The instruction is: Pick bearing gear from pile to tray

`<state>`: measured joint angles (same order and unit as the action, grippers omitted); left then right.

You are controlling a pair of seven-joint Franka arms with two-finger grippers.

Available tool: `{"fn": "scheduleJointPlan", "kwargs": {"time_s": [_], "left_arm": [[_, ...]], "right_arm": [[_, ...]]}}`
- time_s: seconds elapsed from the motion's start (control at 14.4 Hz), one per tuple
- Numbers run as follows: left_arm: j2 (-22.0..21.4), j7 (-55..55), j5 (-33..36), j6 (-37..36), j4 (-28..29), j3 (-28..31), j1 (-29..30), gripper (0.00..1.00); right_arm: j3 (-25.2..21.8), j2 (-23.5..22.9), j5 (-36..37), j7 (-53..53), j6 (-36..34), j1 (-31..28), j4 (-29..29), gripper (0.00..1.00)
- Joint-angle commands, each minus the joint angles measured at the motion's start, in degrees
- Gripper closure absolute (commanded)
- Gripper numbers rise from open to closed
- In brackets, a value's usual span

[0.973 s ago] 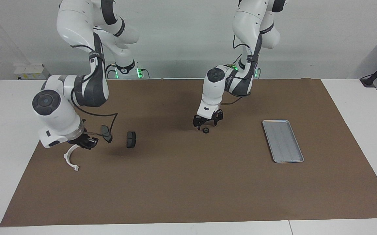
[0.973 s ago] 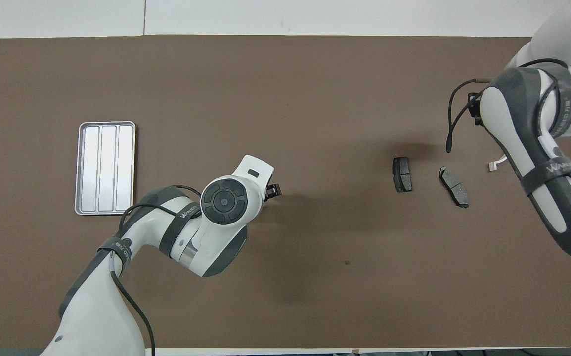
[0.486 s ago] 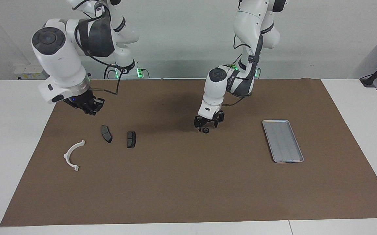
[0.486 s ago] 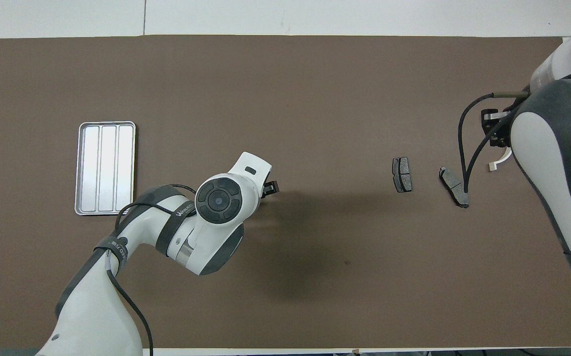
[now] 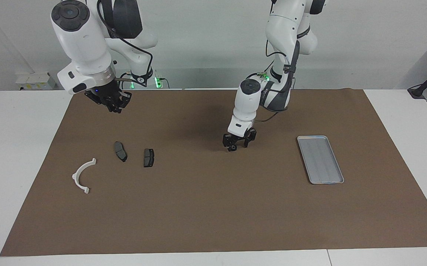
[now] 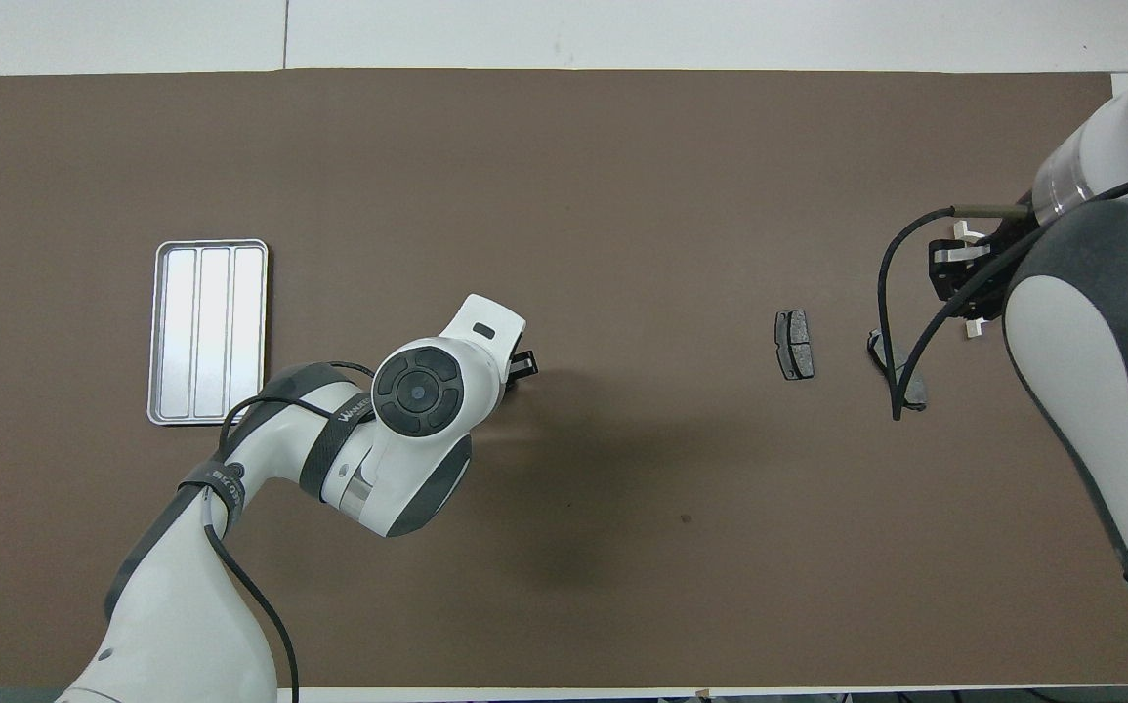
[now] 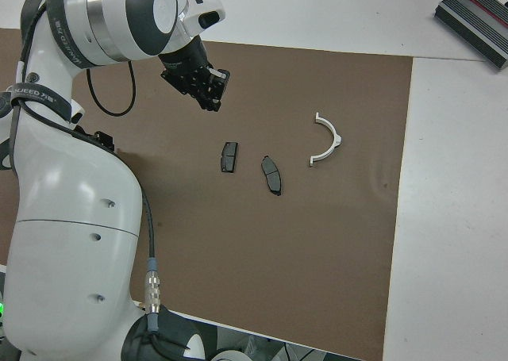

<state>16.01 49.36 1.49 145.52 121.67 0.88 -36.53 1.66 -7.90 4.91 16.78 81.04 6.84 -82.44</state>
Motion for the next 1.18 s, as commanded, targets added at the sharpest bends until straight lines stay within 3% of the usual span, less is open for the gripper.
{"fn": "scheduleJointPlan", "kwargs": {"time_s": [0.0,0.21,0.35,0.56,0.76,1.11], "left_arm": [[0.25,-1.11,-0.7,1.7,0.67,-0.17,0.23,0.45],[0.16,0.29,-0.7,1.08,0.5,-0.09,-0.21,0.71],[0.25,0.91,-0.7,0.47,-0.12,-0.09,-0.3,1.0],[0.33,0.48,-0.26,-4.69,-3.44,0.09,0.4,1.0],[1.13,-3.55,0.18,-16.38,-13.37,0.18,4.53,1.0],[-3.26,-17.41,0.45,-22.64,-16.82,1.05,13.74,1.0]], "right_arm": [[0.71,1.22,-1.13,0.98,-1.14,-0.34,-0.53,1.0],[0.97,1.22,-1.22,0.98,-1.58,-0.34,-0.36,1.0],[0.97,1.31,-1.13,0.98,-2.02,-0.34,0.35,1.0],[0.97,1.31,-1.22,0.89,-2.02,-0.34,0.44,1.0],[0.97,1.31,-1.22,0.89,-2.02,-0.34,0.52,1.0],[3.24,1.22,-3.13,5.34,-2.02,-0.25,0.7,1.0]]}}
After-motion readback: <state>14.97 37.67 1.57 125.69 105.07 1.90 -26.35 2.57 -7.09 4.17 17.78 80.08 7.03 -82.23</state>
